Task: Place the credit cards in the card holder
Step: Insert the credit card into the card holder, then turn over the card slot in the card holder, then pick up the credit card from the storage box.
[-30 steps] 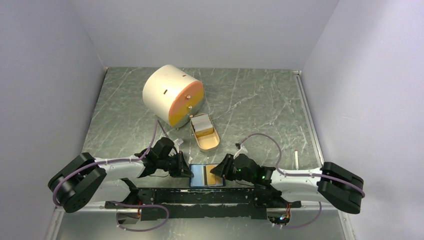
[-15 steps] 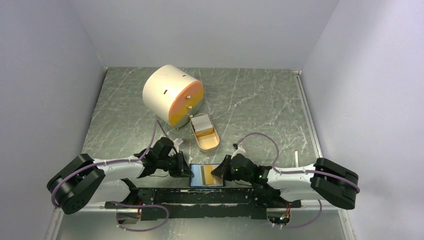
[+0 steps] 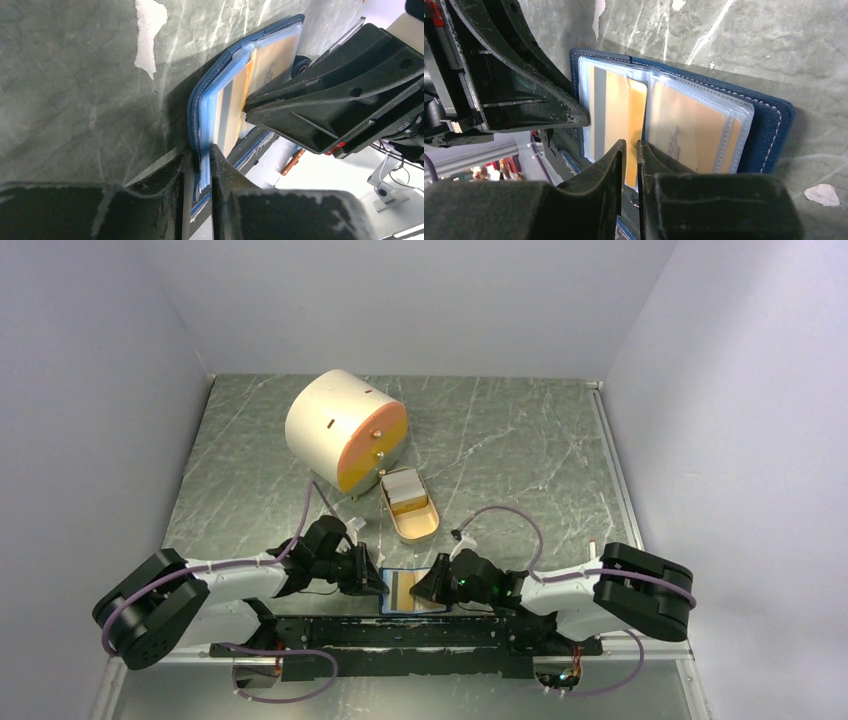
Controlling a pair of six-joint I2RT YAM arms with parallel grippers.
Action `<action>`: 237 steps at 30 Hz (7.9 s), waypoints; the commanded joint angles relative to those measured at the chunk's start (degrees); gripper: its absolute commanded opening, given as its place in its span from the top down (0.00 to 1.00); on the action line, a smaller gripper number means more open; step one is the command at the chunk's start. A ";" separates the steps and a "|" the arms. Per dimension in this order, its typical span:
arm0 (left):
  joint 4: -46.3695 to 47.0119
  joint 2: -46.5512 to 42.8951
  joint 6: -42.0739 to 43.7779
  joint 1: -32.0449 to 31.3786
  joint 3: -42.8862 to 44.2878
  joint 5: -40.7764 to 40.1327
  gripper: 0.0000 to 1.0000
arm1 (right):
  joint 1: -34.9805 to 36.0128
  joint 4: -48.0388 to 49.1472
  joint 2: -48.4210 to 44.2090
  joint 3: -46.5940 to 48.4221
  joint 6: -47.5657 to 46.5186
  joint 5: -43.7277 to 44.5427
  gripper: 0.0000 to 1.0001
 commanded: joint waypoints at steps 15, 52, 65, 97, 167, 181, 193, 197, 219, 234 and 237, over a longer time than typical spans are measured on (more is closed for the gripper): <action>9.50 -2.62 -3.33 -0.37 -1.90 6.05 0.75 | 0.78 4.06 0.97 0.91 -4.12 1.21 0.83; 14.77 3.42 -1.91 -1.39 -1.30 6.52 0.80 | 0.74 1.36 2.62 0.45 -5.68 2.64 0.83; -1.12 0.78 0.84 -3.52 4.74 0.16 0.74 | 0.79 -0.24 1.73 0.58 -6.20 3.27 0.83; 4.84 3.10 -0.51 -4.85 6.83 3.69 0.91 | 2.84 -4.43 3.83 4.44 -9.31 5.22 0.79; -22.51 4.59 6.22 -6.06 21.90 -5.49 0.87 | 3.53 -40.20 -21.48 5.87 -10.16 17.66 0.74; -10.98 12.13 3.67 -6.50 21.33 2.37 0.86 | 3.68 -31.34 -11.59 3.93 -8.77 14.88 0.76; -11.50 6.82 4.29 -5.56 16.21 2.20 0.82 | 3.57 -49.60 -32.67 9.47 -15.51 24.62 0.50; -11.54 5.93 4.67 -4.33 15.38 2.30 0.79 | 3.45 -51.27 -33.44 14.24 -23.90 29.40 0.47; -7.14 0.84 2.58 -2.55 9.00 1.37 0.82 | -11.54 -18.14 -9.57 23.57 -88.65 10.21 0.42; -4.39 -0.87 0.72 -2.29 5.72 1.13 0.82 | -17.39 -6.67 8.23 26.77 -115.53 -9.61 0.35; -5.70 -1.53 1.02 -2.26 5.86 0.60 0.82 | -17.92 -5.07 10.50 27.28 -118.89 -10.44 0.34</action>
